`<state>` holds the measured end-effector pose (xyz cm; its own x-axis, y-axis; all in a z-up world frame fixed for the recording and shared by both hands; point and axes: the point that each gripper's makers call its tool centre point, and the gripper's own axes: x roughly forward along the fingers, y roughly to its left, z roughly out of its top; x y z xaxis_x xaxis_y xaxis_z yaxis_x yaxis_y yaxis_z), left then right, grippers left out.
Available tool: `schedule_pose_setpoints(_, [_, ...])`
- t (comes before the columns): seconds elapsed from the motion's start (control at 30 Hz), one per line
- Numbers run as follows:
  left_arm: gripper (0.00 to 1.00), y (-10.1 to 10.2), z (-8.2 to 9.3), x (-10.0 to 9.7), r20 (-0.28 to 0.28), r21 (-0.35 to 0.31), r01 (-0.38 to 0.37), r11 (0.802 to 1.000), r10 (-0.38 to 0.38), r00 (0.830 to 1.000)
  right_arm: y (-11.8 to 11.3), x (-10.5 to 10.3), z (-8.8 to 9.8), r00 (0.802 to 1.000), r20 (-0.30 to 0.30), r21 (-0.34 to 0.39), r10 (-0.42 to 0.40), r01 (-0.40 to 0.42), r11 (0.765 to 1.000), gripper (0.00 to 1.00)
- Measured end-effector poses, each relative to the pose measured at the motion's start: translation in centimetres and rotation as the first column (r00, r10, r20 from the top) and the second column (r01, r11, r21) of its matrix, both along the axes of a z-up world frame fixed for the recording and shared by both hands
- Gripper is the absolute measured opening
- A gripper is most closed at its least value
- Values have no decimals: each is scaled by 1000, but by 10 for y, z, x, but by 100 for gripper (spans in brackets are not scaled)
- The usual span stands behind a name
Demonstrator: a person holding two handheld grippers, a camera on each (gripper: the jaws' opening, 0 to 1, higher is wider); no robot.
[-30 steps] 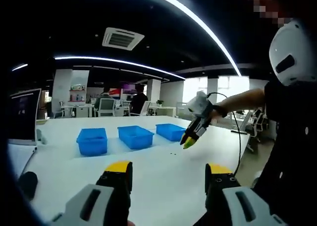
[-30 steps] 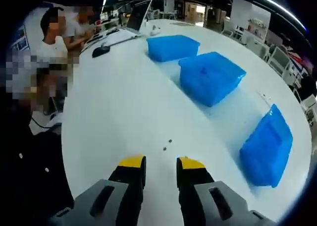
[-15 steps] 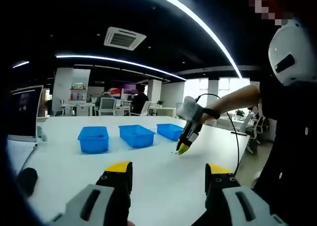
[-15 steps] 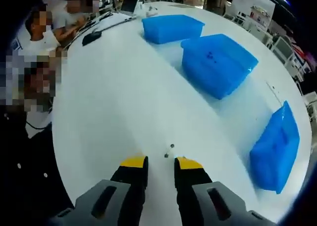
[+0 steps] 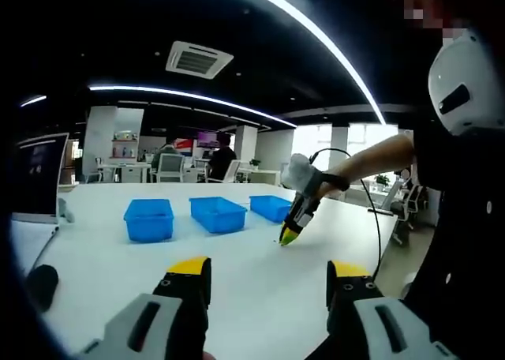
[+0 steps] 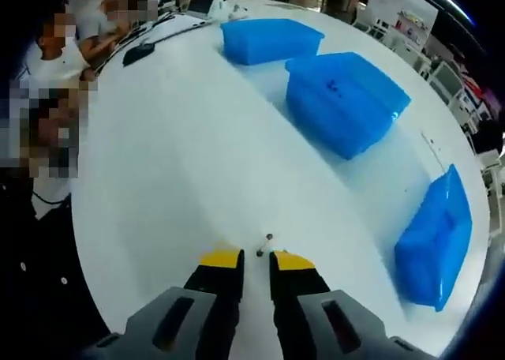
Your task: Pick up the resistors one by one and place each resistor into its matching bin, sorting the parts by color and model until every resistor is separated into the correct bin for its type
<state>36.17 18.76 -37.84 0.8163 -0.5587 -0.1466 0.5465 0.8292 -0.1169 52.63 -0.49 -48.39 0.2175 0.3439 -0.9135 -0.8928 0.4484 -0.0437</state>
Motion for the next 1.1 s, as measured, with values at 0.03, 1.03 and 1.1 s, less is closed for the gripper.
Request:
schedule_pose_setpoints(0.03, [60, 0, 0, 0, 0, 0, 1, 1000, -1, 1000, 0, 0, 0, 1000, 1, -2, 2, -2, 1000, 14])
schedule_pose_setpoints(1.03, [60, -7, 5, -1, 9, 9, 18, 1000, -18, 1000, -7, 0, 47, 994, 107, 170, 5, -24, 985, 4])
schedule_pose_setpoints(1.1, [60, -7, 5, -1, 9, 9, 17, 1000, -17, 1000, -8, 1, 63, 991, 127, 257, -37, 4, 966, 4])
